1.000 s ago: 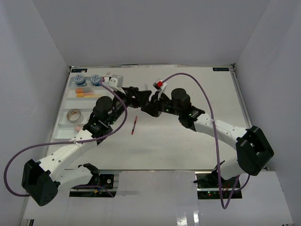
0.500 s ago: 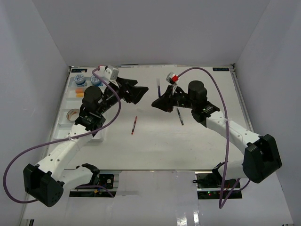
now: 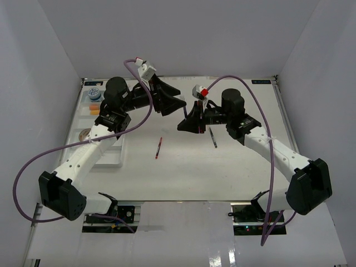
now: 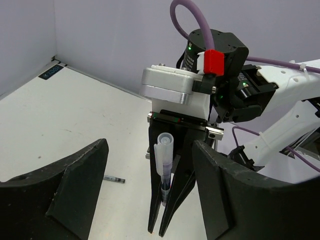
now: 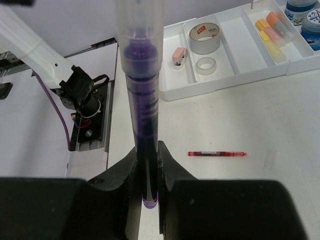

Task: Sort the stationery into containers
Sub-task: Close the pen cap on the pen.

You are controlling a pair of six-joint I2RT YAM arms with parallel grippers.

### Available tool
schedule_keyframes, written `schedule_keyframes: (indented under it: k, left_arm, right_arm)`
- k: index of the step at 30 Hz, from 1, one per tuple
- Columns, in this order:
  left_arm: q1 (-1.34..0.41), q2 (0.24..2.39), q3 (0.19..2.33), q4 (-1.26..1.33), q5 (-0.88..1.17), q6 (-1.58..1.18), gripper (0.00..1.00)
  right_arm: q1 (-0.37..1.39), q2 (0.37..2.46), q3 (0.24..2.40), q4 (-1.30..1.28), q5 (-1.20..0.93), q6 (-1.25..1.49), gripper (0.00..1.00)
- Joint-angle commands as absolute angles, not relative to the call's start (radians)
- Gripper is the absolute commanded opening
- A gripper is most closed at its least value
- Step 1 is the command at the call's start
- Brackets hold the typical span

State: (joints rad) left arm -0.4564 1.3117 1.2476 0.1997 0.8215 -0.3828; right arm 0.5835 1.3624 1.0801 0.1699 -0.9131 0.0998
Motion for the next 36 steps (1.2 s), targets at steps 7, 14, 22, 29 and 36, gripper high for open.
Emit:
schedule_keyframes:
  k: [7,14,22,29,36]
  left_arm:
    - [-0.454,1.361,1.339,0.161,0.914,-0.383,0.73]
    - [-0.454,1.368,1.336,0.169,0.927,-0.393,0.71]
    - [-0.454,1.370,1.322,0.175,0.928,-0.394,0.66]
    - [-0.456,1.373,1.321,0.179,0.928,-0.403,0.62]
    - [-0.459,1.377,1.299,0.179,0.931,-0.419,0.57]
  right_arm:
    - [0.581,1.399,1.163,0.138,-0.977,0.068,0.08]
    - [0.581,1.404,1.154,0.140,-0.982,0.069,0.08]
    - [0.581,1.410,1.158,0.143,-0.982,0.075,0.08]
    - [0.583,1.414,1.157,0.146,-0.982,0.077,0.08]
    - [0.584,1.413,1.161,0.155,-0.982,0.081,0.08]
